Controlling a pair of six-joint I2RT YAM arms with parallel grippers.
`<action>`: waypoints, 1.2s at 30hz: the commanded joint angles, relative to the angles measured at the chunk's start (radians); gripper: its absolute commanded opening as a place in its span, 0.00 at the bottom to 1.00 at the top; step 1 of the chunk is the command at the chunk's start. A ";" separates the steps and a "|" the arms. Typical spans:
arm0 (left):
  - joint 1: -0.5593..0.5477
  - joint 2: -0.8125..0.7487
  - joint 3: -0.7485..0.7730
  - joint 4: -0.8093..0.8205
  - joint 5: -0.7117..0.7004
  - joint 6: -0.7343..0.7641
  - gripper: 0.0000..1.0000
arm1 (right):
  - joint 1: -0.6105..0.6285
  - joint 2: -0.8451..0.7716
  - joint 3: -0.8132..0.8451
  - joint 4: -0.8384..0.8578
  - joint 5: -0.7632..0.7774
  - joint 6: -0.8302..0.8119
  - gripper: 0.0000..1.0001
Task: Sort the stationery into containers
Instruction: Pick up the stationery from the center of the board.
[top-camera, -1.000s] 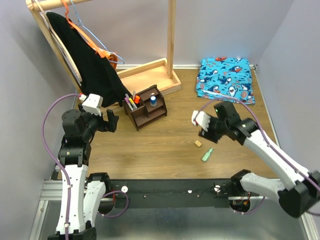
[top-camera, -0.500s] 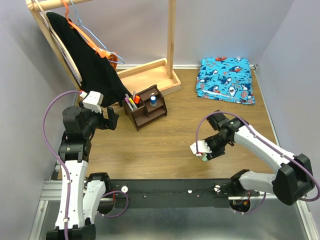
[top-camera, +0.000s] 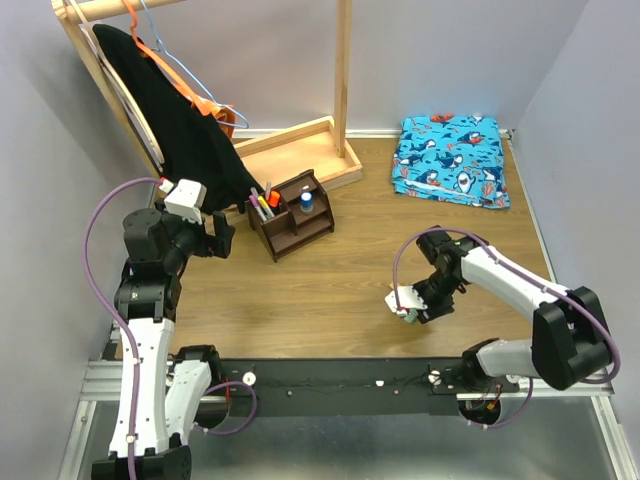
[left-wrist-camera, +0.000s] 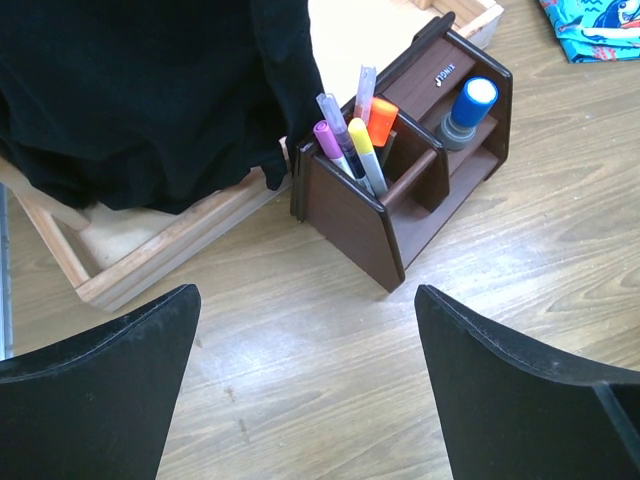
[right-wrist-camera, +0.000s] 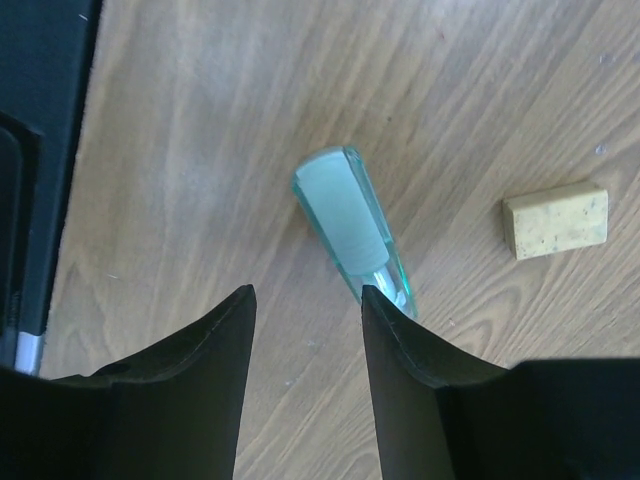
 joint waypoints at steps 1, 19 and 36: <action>0.010 0.009 0.037 -0.006 -0.012 0.011 0.98 | -0.064 0.050 0.022 0.048 0.009 -0.062 0.54; 0.024 0.018 0.030 -0.006 -0.010 0.008 0.98 | -0.093 0.125 0.027 0.089 -0.012 -0.153 0.53; 0.039 0.012 0.031 -0.016 -0.004 0.000 0.98 | -0.092 0.142 -0.026 0.131 -0.037 -0.207 0.41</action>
